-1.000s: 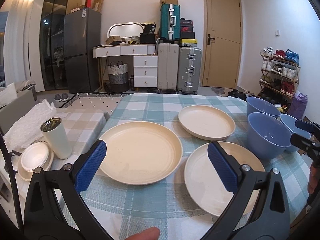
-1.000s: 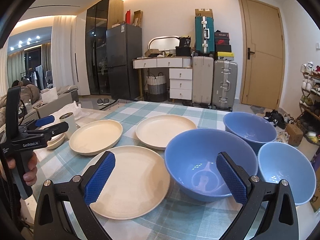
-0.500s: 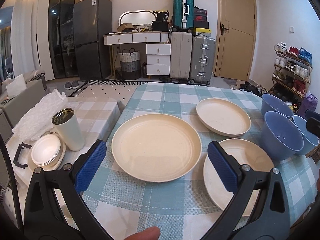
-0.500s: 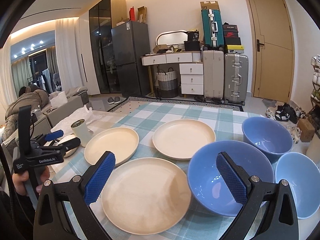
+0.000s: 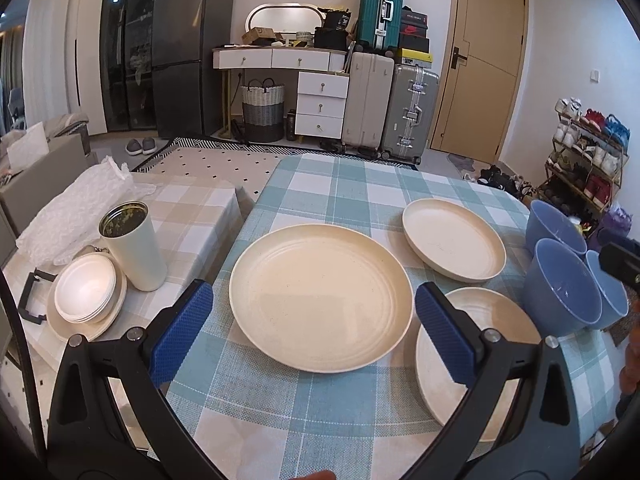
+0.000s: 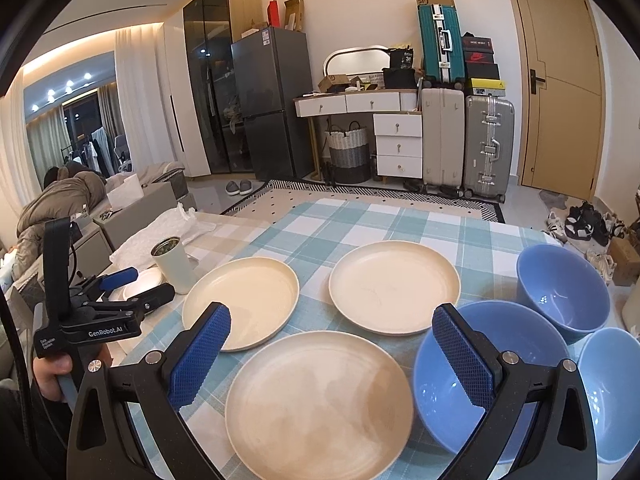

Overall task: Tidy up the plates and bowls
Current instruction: 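Move both grippers forward toward the rim of the nearest cream plate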

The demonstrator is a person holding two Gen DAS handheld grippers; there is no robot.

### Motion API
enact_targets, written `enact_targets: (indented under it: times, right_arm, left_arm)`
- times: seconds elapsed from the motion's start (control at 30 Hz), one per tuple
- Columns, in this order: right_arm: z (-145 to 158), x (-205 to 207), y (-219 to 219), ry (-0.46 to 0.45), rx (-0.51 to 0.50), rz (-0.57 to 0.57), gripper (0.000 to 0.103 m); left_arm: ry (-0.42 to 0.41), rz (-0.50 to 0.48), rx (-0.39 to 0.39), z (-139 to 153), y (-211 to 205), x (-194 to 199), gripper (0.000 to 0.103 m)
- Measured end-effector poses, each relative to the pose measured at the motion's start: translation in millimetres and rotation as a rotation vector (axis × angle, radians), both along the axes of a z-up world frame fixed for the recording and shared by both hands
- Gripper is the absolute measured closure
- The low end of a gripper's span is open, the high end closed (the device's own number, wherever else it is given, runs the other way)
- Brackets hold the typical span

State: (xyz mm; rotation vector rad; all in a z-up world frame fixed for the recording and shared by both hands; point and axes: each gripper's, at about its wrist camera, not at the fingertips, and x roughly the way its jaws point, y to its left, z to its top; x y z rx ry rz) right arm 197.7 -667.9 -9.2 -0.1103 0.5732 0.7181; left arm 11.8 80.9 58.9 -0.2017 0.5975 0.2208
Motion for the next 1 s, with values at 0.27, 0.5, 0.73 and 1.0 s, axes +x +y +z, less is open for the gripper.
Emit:
enact_targets:
  times: [0.27, 0.5, 0.73, 1.0]
  right_arm:
    - [3.0, 11.7, 30.8, 0.003, -0.025, 0.051, 0.000]
    - [0.5, 26.4, 61.4, 0.023, -0.039, 0.076, 0.000]
    - [-9.8, 42.0, 86.3, 0.068, -0.059, 0.090, 0.000]
    - [-30.8, 61.7, 113.9, 0.104, -0.102, 0.086, 0.000]
  left_arm:
    - [0.024, 0.013, 0.002, -0.6, 14.1, 13.4, 0.002]
    - [0.040, 0.048, -0.004, -8.9, 36.5, 26.6, 0.002]
    - [0.063, 0.085, -0.016, -23.4, 57.2, 35.0, 0.002]
    - [0.094, 0.108, -0.036, -45.1, 70.9, 46.5, 0.002]
